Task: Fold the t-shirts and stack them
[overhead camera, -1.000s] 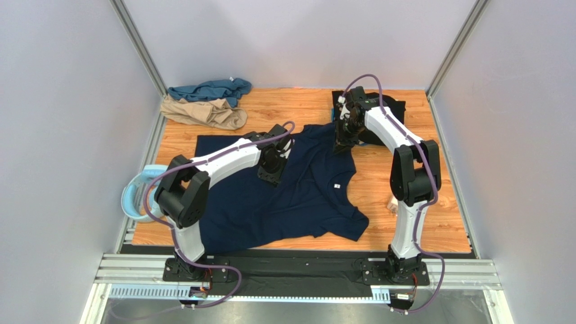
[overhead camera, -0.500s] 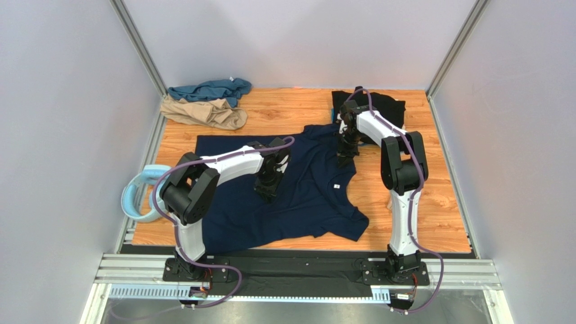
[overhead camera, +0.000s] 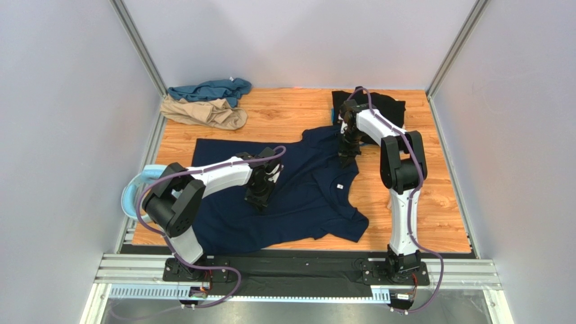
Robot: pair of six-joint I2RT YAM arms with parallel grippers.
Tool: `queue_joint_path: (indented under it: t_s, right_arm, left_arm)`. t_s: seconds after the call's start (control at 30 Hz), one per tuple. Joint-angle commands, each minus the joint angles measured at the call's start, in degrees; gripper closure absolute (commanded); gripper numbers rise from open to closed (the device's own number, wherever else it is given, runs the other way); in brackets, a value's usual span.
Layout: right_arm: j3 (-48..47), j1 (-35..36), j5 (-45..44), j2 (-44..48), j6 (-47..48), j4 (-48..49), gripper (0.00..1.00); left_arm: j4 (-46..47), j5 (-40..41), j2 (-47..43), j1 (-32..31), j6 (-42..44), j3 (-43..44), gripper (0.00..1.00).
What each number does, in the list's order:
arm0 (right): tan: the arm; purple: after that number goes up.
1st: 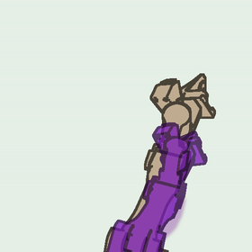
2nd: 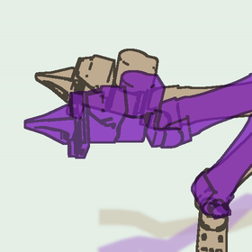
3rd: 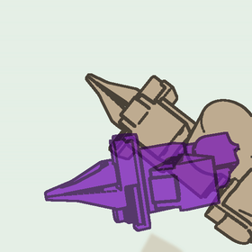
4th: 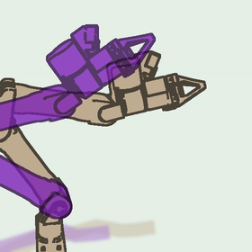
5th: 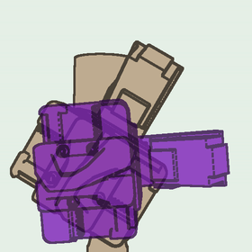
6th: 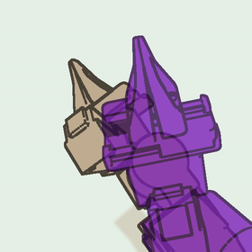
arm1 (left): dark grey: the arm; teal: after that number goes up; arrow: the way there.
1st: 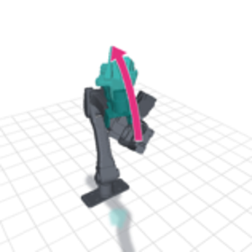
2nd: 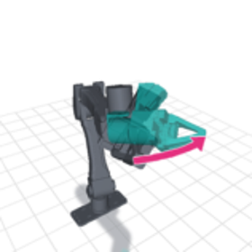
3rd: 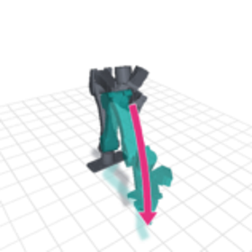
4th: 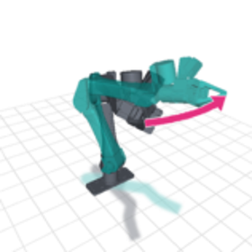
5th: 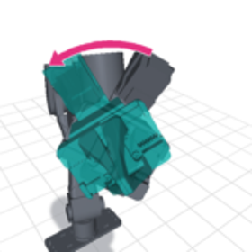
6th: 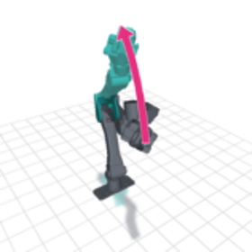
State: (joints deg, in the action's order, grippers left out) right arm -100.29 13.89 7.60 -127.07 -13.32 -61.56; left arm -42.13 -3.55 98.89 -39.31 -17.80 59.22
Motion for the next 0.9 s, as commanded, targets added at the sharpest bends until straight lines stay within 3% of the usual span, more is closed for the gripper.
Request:
queue_joint_path:
  t_s: [0.0, 0.1, 0.2, 0.43, 0.67, 0.87]
  right_arm:
    - [-1.57, -2.11, -5.57, -0.20, 1.02, -0.05, 1.00]
    - [-3.85, -3.08, -6.10, -0.90, 0.93, -0.14, 1.00]
    - [-8.24, -3.52, -5.14, -1.17, 0.75, -0.84, 1.00]
    - [-12.91, -3.52, -1.10, 5.94, 0.84, -0.05, 0.86]
    - [-0.30, -2.64, 4.80, 16.04, 0.40, 2.49, 0.83]
    - [6.69, 1.31, 7.87, 14.84, -0.04, 6.19, 0.81]
  left_arm:
    - [-1.55, 0.83, -0.54, -0.33, 0.66, -4.55, 0.98]
    - [-1.55, 1.35, -0.72, -0.33, 0.49, -4.82, 0.97]
    - [-1.73, 2.23, -0.10, -0.33, 0.31, -3.59, 0.89]
    - [-2.69, 5.48, 0.95, -0.24, 0.23, 3.78, 0.81]
    - [-2.61, 6.28, -0.80, 3.26, -2.06, 10.91, 0.80]
    - [-4.27, 7.42, 4.79, 5.21, 1.18, 19.25, 0.79]
